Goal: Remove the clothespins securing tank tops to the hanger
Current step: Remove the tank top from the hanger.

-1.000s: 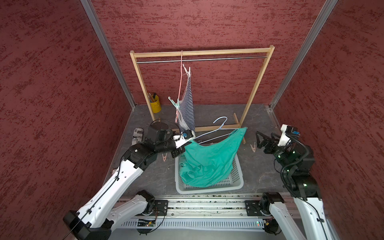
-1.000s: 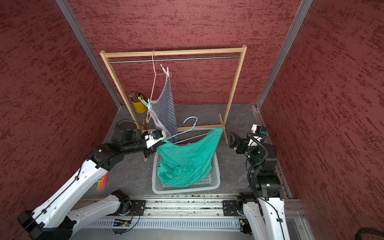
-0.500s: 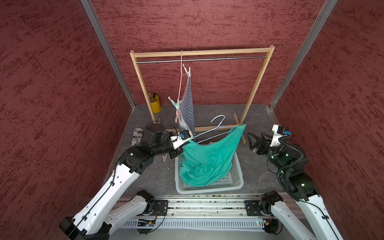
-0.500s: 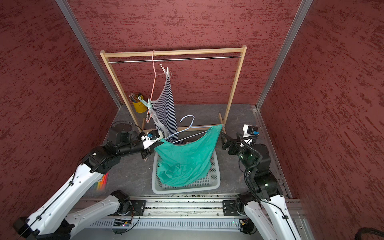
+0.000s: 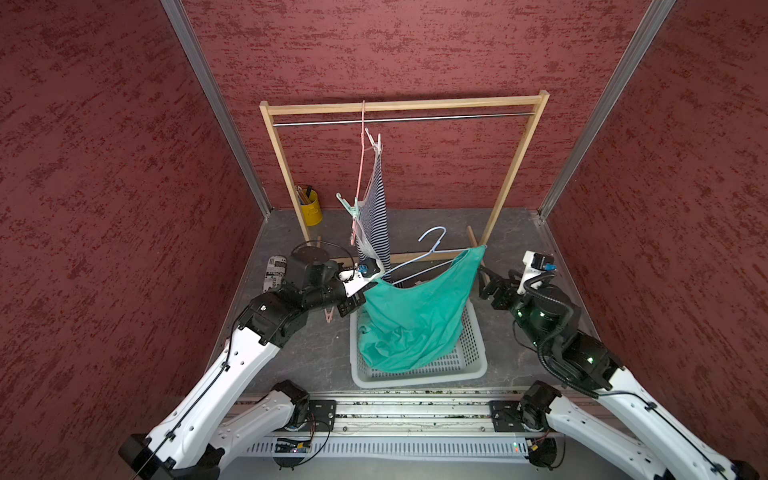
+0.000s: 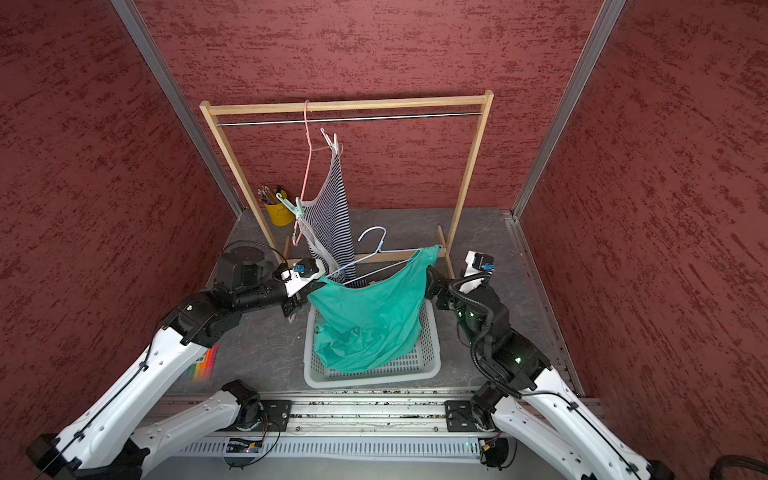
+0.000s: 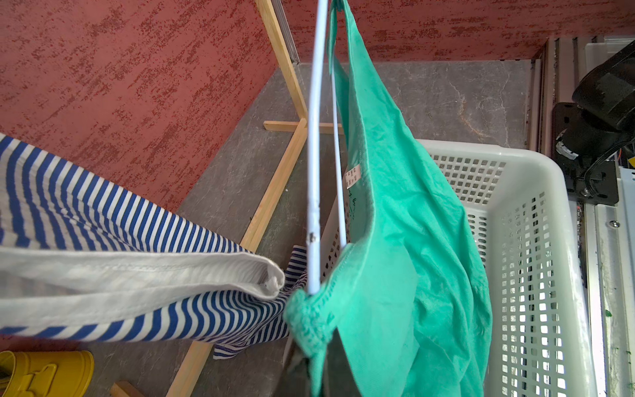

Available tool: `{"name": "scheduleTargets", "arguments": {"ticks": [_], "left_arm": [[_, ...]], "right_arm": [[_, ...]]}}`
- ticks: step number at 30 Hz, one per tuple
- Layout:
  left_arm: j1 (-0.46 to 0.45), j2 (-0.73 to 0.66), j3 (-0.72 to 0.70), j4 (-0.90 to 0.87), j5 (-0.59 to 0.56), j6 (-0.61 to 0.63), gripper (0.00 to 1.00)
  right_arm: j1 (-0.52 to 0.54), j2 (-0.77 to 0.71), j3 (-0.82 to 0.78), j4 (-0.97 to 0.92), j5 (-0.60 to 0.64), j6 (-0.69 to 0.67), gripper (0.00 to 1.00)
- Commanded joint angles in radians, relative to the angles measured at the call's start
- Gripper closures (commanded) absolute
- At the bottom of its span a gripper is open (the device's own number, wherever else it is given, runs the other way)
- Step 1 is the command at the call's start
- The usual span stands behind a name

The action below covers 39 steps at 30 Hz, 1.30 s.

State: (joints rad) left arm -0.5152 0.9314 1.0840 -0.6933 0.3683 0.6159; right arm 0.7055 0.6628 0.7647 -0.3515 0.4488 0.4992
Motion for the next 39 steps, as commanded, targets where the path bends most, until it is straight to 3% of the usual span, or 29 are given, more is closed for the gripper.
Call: {"name": "scheduleTargets", "arguments": {"ticks": [1, 6, 11, 22, 38, 39], "left_arm": [[0.007, -0.008, -0.007, 0.049, 0.02, -0.016, 1.0], [0.012, -0.009, -0.003, 0.026, 0.064, 0.002, 1.0], [0.02, -0.01, 0.001, 0.015, 0.088, 0.009, 1.0], [0.028, -0.021, 0.0, 0.0, 0.146, 0.013, 1.0], [0.034, -0.002, 0.013, -0.02, 0.13, 0.008, 1.0], [0.034, -0.003, 0.013, -0.02, 0.129, 0.008, 1.0]], "right_arm": [[0.031, 0.009, 0.025, 0.022, 0.125, 0.049, 0.01], [0.029, 0.042, 0.061, 0.0, 0.085, 0.023, 0.01], [0.028, 0.117, 0.076, 0.072, -0.067, -0.009, 0.02], [-0.06, 0.128, 0.044, 0.093, -0.135, 0.015, 0.12], [-0.15, 0.086, -0.001, 0.128, -0.247, -0.017, 0.52], [-0.155, 0.086, -0.002, 0.124, -0.249, -0.021, 0.58]]}}
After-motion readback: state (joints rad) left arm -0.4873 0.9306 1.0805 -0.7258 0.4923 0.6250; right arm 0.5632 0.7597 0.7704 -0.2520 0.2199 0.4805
